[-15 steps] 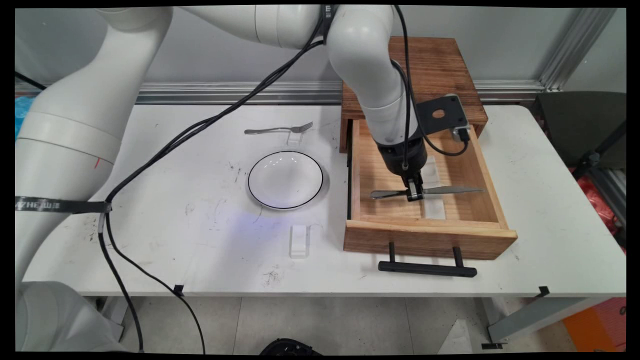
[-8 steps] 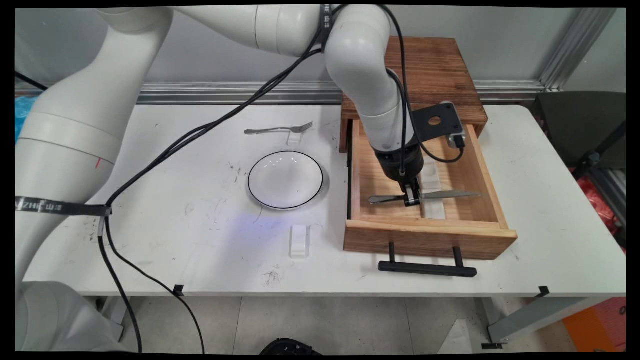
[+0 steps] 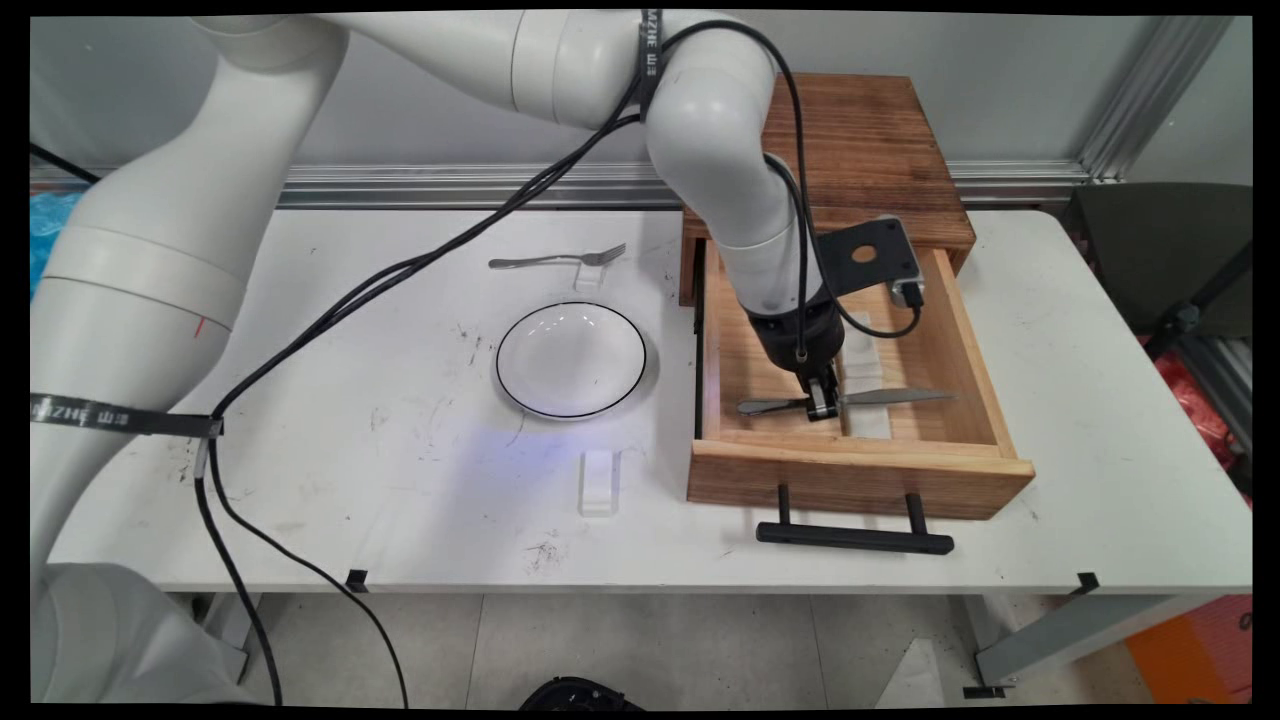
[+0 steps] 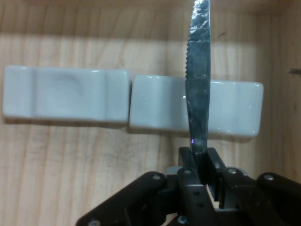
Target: Place the picked object into the drawer
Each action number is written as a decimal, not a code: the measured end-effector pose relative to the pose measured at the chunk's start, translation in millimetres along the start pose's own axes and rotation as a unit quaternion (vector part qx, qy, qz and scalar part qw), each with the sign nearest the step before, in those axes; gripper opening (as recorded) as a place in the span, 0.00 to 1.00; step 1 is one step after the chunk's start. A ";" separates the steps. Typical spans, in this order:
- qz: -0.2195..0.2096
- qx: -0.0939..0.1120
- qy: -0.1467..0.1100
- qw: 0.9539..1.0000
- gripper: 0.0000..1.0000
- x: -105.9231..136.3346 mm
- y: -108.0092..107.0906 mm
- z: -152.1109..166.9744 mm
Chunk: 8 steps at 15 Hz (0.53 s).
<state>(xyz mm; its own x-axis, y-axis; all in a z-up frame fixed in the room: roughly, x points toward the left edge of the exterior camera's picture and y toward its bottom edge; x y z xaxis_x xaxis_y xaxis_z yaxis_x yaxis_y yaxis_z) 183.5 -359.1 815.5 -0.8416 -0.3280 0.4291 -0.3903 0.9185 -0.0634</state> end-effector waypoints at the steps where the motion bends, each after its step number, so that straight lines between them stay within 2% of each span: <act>1: 0.000 0.000 0.001 1.000 0.00 -0.8 0.1 1.4; 8: 0.004 -0.002 0.003 1.000 0.00 -7.5 0.4 11.8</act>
<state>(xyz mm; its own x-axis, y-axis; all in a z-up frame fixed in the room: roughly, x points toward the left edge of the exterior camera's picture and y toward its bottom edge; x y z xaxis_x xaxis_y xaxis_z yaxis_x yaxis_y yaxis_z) 185.2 -358.9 801.6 -0.8422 -0.3195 0.4342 -0.3825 0.9218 -0.0636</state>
